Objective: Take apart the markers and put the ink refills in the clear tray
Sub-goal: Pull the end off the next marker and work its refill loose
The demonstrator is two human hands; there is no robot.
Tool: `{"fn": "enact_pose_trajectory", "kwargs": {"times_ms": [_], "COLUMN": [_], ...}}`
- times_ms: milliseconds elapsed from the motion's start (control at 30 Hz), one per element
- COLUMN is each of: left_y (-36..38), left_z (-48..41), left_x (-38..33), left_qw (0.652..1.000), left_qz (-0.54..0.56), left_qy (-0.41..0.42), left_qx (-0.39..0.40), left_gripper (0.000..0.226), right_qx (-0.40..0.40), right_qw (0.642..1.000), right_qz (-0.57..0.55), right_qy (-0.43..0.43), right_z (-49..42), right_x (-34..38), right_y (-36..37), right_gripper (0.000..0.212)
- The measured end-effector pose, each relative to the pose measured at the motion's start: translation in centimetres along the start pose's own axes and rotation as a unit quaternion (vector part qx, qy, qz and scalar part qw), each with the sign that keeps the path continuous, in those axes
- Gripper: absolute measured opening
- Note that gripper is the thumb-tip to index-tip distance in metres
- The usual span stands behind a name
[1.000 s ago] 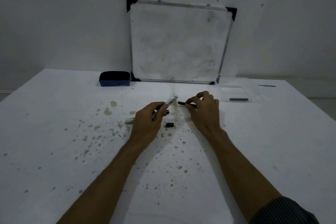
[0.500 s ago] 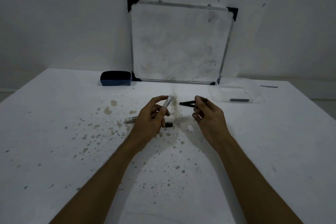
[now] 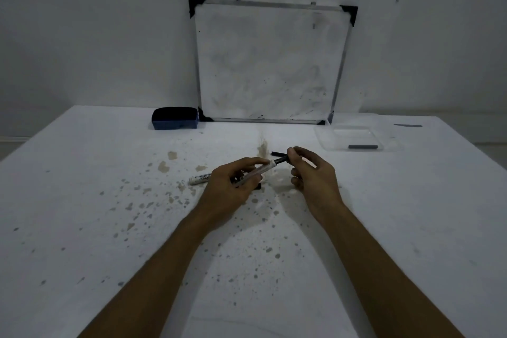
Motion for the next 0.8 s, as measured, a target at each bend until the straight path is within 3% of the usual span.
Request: {"fn": "enact_pose_trajectory", "kwargs": {"times_ms": [133, 267, 433, 667, 733, 800], "left_y": [0.1, 0.2, -0.1, -1.7, -2.4, -2.9], "left_z": [0.0, 0.0, -0.1, -0.7, -0.8, -0.9], "left_x": [0.1, 0.3, 0.3, 0.4, 0.3, 0.3], "left_qw": [0.999, 1.000, 1.000, 0.997, 0.995, 0.992], "left_qz": [-0.049, -0.020, 0.002, 0.058, 0.080, 0.098], "left_qy": [0.004, -0.008, -0.014, -0.016, -0.012, -0.015], "left_qx": [0.006, 0.007, -0.006, -0.038, -0.061, -0.078], "left_gripper": [0.035, 0.034, 0.032, 0.033, 0.032, 0.032], "right_qx": [-0.006, 0.028, 0.057, 0.204, 0.204, 0.218], "right_qw": [0.986, 0.961, 0.950, 0.922, 0.895, 0.845], "right_qz": [0.120, 0.189, 0.210, 0.275, 0.345, 0.427], "right_qy": [-0.113, -0.201, -0.222, -0.181, -0.197, -0.236], "right_z": [-0.2, 0.4, 1.2, 2.6, 2.8, 3.2], "right_x": [1.7, 3.0, 3.2, 1.0, 0.5, 0.1], "right_y": [-0.3, 0.9, 2.3, 5.3, 5.3, 5.6], "right_gripper": [0.030, 0.021, 0.022, 0.042, 0.044, 0.042]}}
Point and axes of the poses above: each hand's wrist, its own z-axis away from the middle knuckle, its own y-axis out of the palm, x = y × z, the point moved 8 cm from there along -z, towards the middle knuckle, and after that the axes turned 7 degrees about -y, right-handed, at the moved point
